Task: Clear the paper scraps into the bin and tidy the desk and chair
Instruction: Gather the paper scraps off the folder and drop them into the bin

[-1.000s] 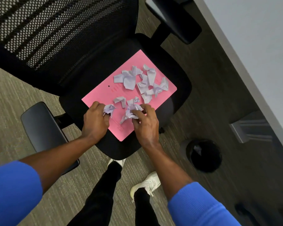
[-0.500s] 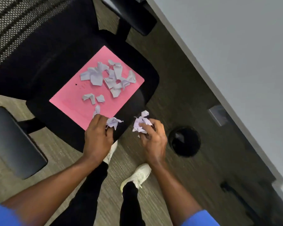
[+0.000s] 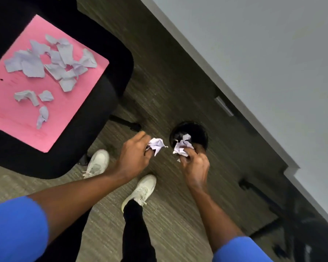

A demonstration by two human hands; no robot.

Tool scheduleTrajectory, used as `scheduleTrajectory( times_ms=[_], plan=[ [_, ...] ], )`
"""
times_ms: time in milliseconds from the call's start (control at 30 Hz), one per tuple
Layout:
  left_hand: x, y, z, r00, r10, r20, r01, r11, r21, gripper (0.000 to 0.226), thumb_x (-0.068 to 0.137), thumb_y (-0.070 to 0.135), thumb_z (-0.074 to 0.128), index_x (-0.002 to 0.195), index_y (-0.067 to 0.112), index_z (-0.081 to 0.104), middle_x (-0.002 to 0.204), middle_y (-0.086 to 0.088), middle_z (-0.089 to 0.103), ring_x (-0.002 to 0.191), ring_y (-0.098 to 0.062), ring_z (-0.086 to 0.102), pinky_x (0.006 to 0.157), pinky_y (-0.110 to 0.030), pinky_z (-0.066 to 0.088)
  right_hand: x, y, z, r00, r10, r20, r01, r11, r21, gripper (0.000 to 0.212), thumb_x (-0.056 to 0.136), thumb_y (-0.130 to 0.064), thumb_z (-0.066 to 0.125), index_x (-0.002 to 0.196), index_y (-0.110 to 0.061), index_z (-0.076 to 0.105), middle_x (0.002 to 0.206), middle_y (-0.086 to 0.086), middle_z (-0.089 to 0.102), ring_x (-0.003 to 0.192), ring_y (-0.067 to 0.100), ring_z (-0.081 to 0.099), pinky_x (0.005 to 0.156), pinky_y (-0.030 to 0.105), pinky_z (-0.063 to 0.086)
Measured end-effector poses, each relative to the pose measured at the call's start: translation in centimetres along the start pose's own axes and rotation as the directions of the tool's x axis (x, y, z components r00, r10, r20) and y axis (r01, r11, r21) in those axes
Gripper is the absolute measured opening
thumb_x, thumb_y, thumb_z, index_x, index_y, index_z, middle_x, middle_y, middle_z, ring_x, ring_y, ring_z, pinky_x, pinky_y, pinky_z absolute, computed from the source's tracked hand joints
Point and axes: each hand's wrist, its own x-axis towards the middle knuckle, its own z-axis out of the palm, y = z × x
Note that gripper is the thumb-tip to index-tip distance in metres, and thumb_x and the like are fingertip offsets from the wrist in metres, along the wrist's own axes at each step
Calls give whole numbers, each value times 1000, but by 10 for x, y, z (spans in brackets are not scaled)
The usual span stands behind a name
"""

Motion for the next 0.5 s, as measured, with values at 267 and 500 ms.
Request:
scheduleTrajectory(
  times_ms=[267,500],
  plan=[
    [53,2,118,979,-148,137,141,988,60,19,88,10,76,105,2,72,108,-21,71,102,-44,69,93,-44,50,34,84,23,999,54,-8,-54,996,-77,31,81,-22,66,106,-15,82,120,15,74,106,37,73,91,38,58],
    [104,-8,196,975,-116,189,108,993,54,31,91,6,70,121,-1,73,118,-27,73,108,-46,70,88,-46,52,65,143,54,999,41,1,-41,995,-88,35,85,-30,62,111,-15,79,124,14,71,116,36,67,96,40,54]
  ],
)
